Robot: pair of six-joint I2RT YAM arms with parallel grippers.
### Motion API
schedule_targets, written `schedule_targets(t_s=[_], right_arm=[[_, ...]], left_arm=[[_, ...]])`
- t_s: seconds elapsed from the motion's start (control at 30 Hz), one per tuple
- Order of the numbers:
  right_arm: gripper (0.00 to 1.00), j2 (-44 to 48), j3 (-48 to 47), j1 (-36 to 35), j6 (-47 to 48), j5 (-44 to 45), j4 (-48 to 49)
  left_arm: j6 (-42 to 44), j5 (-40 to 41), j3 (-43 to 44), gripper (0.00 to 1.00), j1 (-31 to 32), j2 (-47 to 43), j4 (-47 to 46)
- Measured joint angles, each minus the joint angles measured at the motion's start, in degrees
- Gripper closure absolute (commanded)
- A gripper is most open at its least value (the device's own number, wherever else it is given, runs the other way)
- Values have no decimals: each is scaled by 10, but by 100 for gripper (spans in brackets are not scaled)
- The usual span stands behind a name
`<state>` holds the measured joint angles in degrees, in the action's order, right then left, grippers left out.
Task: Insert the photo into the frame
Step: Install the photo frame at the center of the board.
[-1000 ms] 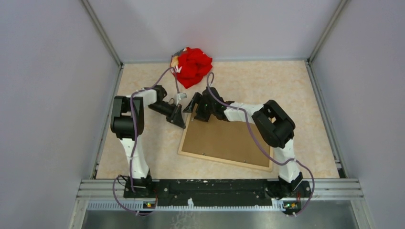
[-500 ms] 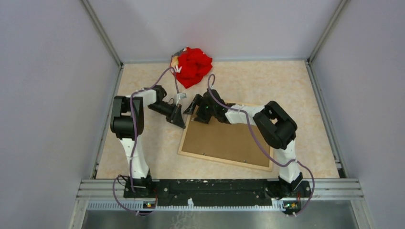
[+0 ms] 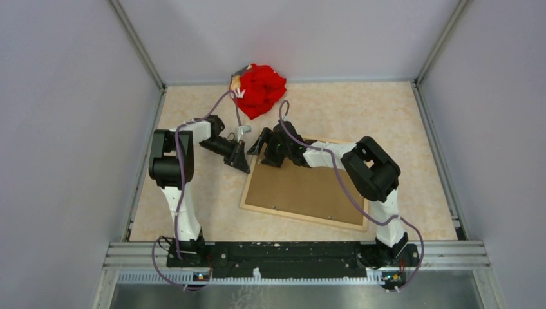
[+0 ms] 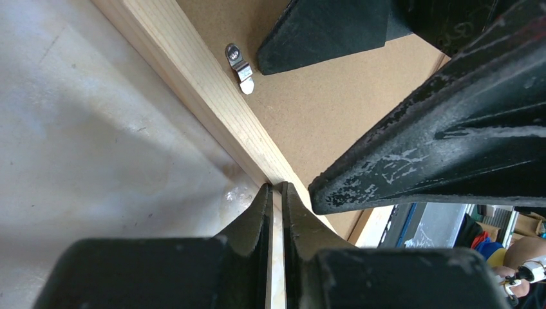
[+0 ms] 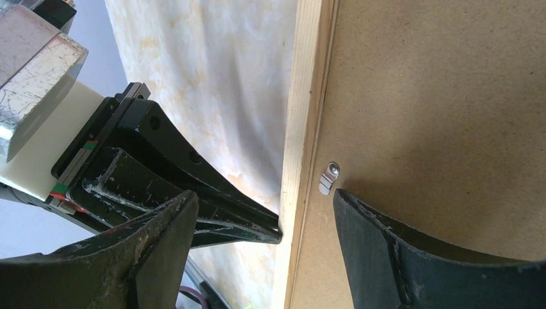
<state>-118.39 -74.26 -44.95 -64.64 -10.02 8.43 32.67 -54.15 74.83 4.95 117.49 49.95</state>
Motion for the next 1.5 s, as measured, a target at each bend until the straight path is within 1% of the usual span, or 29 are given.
schedule_targets(t_s=[0.5,0.93,1.5], right_arm=[[24,-2,-1,-1,-12,5,1],[24,-2,-1,-14,-38,44,2],[24,-10,-14,-18,-50,58,-2]], left_arm=[[0,0,0,89,0,0,0],[0,0,0,89,0,0,0],[0,0,0,89,0,0,0]])
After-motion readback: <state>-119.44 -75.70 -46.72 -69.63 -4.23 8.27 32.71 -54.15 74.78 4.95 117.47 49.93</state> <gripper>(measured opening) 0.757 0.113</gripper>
